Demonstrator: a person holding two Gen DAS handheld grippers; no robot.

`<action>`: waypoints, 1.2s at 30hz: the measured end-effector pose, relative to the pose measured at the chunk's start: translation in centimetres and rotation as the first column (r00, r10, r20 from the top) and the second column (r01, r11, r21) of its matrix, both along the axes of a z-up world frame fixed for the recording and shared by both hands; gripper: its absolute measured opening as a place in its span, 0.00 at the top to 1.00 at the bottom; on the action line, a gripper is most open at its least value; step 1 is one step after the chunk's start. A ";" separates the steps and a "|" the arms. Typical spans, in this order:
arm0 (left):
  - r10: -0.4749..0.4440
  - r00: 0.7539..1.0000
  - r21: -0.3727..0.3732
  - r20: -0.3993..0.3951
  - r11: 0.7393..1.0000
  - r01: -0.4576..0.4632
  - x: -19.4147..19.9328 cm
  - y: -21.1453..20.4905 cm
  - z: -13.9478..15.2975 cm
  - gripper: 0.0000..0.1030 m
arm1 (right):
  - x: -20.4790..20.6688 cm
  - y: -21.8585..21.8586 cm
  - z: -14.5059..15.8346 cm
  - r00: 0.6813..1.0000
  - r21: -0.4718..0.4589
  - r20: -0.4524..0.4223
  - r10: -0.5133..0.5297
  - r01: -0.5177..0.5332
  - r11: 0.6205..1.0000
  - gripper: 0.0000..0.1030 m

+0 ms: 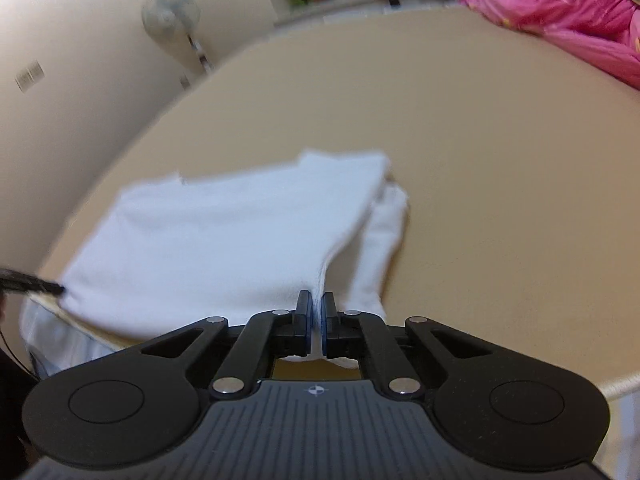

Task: Fold small clothes

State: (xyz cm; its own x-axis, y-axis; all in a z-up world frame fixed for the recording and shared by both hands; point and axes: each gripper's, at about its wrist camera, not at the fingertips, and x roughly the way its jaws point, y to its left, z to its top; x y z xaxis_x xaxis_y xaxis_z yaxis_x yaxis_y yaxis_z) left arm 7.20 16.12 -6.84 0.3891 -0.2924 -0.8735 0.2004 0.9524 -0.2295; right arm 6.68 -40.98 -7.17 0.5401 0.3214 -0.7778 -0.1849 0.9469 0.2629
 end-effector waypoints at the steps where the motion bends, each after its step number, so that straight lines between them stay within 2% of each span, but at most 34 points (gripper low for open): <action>1: -0.003 1.000 0.014 -0.031 1.000 0.003 0.2 -0.1 -0.6 0.94 | 0.2 0.5 -1.2 0.998 -0.050 -0.064 0.019 -0.022 0.998 0.97; 3: -0.010 0.998 0.029 -0.055 1.000 0.012 0.4 -0.5 -1.0 0.88 | 0.4 1.2 -2.4 0.991 -0.088 -0.124 0.042 -0.053 0.995 0.97; 4: -0.002 0.999 0.030 -0.053 1.000 0.004 0.4 -0.6 -0.8 0.83 | 0.4 1.4 -2.3 0.992 -0.102 -0.116 0.046 -0.058 0.993 0.96; 6: 0.024 1.000 0.016 -0.015 1.000 -0.024 0.5 -0.4 0.0 0.65 | 0.3 1.1 -1.4 0.998 -0.110 -0.068 0.014 -0.021 0.994 0.91; 8: 0.053 0.997 -0.008 0.052 0.999 -0.053 0.4 0.0 1.3 0.63 | 0.1 0.0 0.0 0.998 -0.103 0.015 -0.069 0.070 0.992 0.85; 11: 0.077 0.990 -0.071 0.118 0.995 -0.069 0.7 0.1 2.6 0.63 | 0.1 -1.5 1.3 0.977 -0.037 0.110 -0.185 0.190 0.981 0.85; 13: 0.050 0.989 -0.063 0.141 0.997 -0.041 0.9 -0.6 2.8 0.63 | 0.1 -1.5 1.8 0.969 0.007 0.157 -0.193 0.195 0.981 0.83; 14: 0.031 0.989 -0.053 0.142 0.998 -0.024 1.0 -1.1 2.8 0.63 | 0.1 -1.1 1.8 0.970 0.016 0.168 -0.175 0.174 0.985 0.78; 17: -0.019 0.994 -0.004 0.110 1.000 0.020 1.5 -2.6 1.7 0.63 | 0.7 0.6 0.9 0.986 0.014 0.144 -0.083 0.081 0.997 0.73; 20: -0.043 0.998 0.064 0.053 0.997 0.040 1.9 -3.3 0.0 0.63 | 1.2 2.6 -0.5 0.995 -0.080 0.097 0.007 0.000 0.997 0.72; 22: -0.040 0.999 0.111 0.003 0.993 0.039 2.2 -3.5 -1.1 0.63 | 1.8 4.0 -2.1 0.999 -0.167 0.019 0.034 -0.030 0.986 0.72; 23: -0.041 0.999 0.114 -0.002 0.993 0.041 2.2 -3.6 -1.3 0.63 | 2.0 4.1 -2.9 0.999 -0.199 -0.022 0.041 -0.045 0.979 0.72; 25: -0.039 0.999 0.102 0.009 0.994 0.038 2.2 -3.6 -1.1 0.62 | 2.2 4.2 -3.0 0.998 -0.208 -0.029 0.055 -0.060 0.976 0.72; 28: -0.010 0.999 0.074 0.031 0.997 0.008 1.9 -2.7 -0.5 0.62 | 2.1 3.9 -1.9 0.999 -0.187 0.011 0.032 -0.030 0.982 0.72; 31: 0.036 0.997 0.039 0.061 0.998 -0.038 1.6 -1.4 0.4 0.50 | 1.9 3.2 0.5 0.995 -0.143 0.103 0.007 0.008 0.990 0.71; 33: 0.072 0.995 0.022 0.076 0.997 -0.074 1.6 -0.6 0.9 0.49 | 1.8 2.7 2.5 0.984 -0.155 0.179 0.010 0.018 0.988 0.70; 36: 0.116 0.990 0.009 0.086 0.993 -0.117 1.8 0.2 1.8 0.47 | 2.1 1.7 4.9 0.958 -0.148 0.287 -0.023 0.068 0.987 0.62</action>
State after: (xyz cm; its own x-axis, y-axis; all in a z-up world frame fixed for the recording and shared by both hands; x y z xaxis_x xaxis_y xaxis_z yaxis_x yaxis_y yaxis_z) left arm 9.01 16.27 -5.09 0.4930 -0.2289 -0.8394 0.1063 0.9734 -0.2030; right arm 8.76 -39.23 -2.28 0.7567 0.1796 -0.6286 -0.1865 0.9809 0.0557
